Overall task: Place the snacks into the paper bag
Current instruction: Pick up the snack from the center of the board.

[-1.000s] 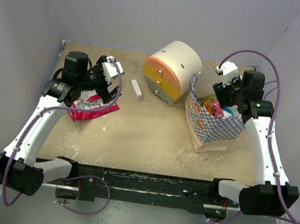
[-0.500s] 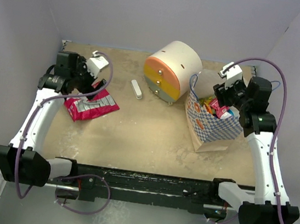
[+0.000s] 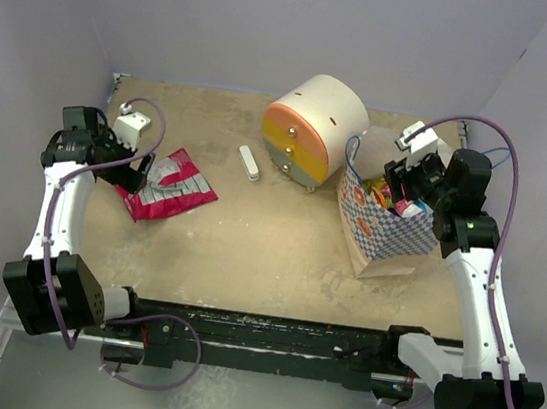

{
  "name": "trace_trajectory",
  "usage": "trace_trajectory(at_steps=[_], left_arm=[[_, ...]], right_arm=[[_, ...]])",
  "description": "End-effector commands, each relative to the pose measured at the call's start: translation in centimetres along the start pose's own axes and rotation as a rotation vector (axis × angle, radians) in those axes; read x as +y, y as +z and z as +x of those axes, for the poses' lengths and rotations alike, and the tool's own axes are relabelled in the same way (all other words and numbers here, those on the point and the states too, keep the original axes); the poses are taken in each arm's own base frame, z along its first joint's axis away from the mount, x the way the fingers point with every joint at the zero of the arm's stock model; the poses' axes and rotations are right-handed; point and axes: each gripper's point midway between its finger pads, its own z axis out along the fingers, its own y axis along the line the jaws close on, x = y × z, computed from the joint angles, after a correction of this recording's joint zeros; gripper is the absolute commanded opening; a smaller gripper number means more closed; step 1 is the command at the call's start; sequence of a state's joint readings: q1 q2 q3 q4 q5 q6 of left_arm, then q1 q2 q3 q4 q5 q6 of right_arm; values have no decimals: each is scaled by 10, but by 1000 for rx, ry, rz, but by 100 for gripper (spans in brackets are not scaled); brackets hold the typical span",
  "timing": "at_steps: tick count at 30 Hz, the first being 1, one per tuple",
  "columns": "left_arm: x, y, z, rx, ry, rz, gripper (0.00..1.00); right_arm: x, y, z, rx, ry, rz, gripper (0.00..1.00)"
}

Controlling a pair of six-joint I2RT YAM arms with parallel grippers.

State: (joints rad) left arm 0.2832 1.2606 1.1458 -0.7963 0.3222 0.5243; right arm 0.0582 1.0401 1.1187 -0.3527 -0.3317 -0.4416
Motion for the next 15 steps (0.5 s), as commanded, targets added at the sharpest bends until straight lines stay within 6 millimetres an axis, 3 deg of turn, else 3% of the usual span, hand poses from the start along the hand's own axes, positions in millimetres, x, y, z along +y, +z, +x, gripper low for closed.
trace_trajectory(at_steps=[1, 5, 15], left_arm=[[-6, 9, 20, 56, -21, 32, 99], [-10, 21, 35, 100, -36, 63, 99], [-13, 56, 67, 207, -72, 110, 80]], right_arm=[[-2, -4, -16, -71, -7, 11, 63], [-1, -4, -14, -68, -6, 13, 63], [1, -3, -10, -66, -6, 9, 63]])
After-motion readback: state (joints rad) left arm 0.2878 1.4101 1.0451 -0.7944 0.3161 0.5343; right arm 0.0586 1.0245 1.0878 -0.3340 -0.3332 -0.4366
